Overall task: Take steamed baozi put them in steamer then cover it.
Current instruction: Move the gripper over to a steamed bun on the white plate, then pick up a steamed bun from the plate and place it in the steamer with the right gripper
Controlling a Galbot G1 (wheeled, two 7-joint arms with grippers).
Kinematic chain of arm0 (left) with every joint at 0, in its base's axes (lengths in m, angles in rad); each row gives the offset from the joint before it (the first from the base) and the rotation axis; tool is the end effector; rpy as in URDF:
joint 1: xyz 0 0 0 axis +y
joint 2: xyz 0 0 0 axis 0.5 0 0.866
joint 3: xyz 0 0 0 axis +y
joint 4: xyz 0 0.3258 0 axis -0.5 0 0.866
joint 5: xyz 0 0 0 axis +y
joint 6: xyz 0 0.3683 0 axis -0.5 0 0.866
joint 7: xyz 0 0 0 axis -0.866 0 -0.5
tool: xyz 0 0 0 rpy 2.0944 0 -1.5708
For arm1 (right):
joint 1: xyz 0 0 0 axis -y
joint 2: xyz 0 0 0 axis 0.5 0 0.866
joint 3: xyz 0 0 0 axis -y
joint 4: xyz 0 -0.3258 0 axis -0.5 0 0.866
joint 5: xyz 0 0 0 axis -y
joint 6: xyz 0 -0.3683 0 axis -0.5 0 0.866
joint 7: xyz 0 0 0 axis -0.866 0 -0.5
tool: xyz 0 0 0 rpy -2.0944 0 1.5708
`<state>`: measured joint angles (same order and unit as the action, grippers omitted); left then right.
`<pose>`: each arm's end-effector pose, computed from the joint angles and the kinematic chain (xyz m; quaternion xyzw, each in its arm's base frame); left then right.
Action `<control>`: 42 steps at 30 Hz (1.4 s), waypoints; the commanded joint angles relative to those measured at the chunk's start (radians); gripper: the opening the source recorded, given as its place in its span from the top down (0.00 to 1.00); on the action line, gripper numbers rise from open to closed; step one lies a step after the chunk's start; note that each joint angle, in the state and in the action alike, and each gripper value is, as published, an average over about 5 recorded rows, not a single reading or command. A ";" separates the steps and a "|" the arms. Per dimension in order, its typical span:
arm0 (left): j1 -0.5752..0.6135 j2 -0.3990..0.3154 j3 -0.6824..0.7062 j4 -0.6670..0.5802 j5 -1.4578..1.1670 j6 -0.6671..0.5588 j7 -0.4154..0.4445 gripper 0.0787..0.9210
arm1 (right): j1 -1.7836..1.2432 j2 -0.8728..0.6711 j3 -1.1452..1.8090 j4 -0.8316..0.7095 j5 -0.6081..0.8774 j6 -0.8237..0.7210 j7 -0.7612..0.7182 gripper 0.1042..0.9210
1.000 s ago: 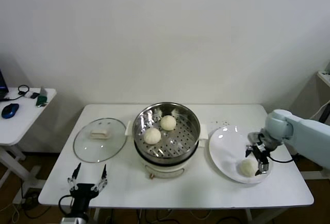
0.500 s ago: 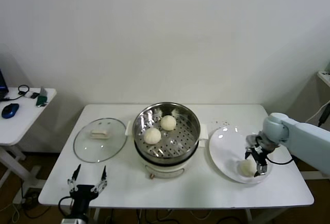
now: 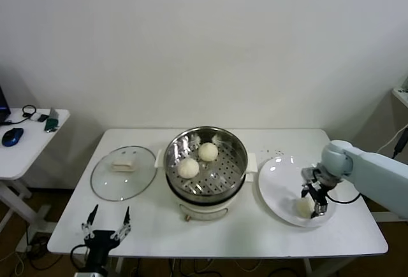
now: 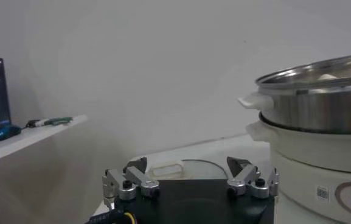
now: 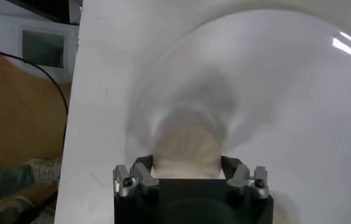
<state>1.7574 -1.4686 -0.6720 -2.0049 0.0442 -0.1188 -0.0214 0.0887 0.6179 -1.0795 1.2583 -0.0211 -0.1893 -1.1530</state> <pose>0.1430 0.0666 -0.3405 0.0361 -0.9908 -0.1072 0.0742 0.4848 -0.1549 -0.2377 0.5426 -0.4623 0.5160 0.4749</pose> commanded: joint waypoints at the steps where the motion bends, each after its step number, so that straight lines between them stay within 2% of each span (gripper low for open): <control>1: 0.012 0.004 -0.003 -0.008 -0.001 -0.002 0.000 0.12 | 0.005 0.004 -0.005 -0.006 -0.002 0.003 -0.003 0.27; 6: 0.032 0.014 -0.012 -0.011 -0.006 -0.011 0.000 0.12 | 0.070 0.003 -0.033 -0.005 0.019 0.020 -0.011 0.28; 12: 0.042 0.014 -0.011 -0.013 -0.010 -0.018 0.001 0.12 | 0.317 0.046 -0.201 -0.009 0.075 0.106 -0.036 0.28; 20: 0.043 0.009 0.003 -0.023 -0.018 -0.030 0.004 0.12 | 0.716 0.261 -0.450 -0.020 0.211 0.296 -0.079 0.27; 27: 0.050 0.020 0.016 -0.026 -0.035 -0.054 -0.007 0.12 | 0.849 0.442 -0.511 0.003 0.309 0.402 -0.106 0.27; 35: 0.046 0.031 0.011 -0.030 -0.040 -0.051 -0.005 0.12 | 0.815 0.641 -0.443 0.038 0.243 0.506 -0.115 0.27; 42: 0.048 0.039 0.002 -0.023 -0.049 -0.050 -0.006 0.12 | 0.711 0.745 -0.396 0.033 0.140 0.557 -0.114 0.27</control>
<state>1.8043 -1.4323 -0.6695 -2.0320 0.0007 -0.1650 -0.0261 0.8083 1.1990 -1.4828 1.2835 0.1723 0.2792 -1.2593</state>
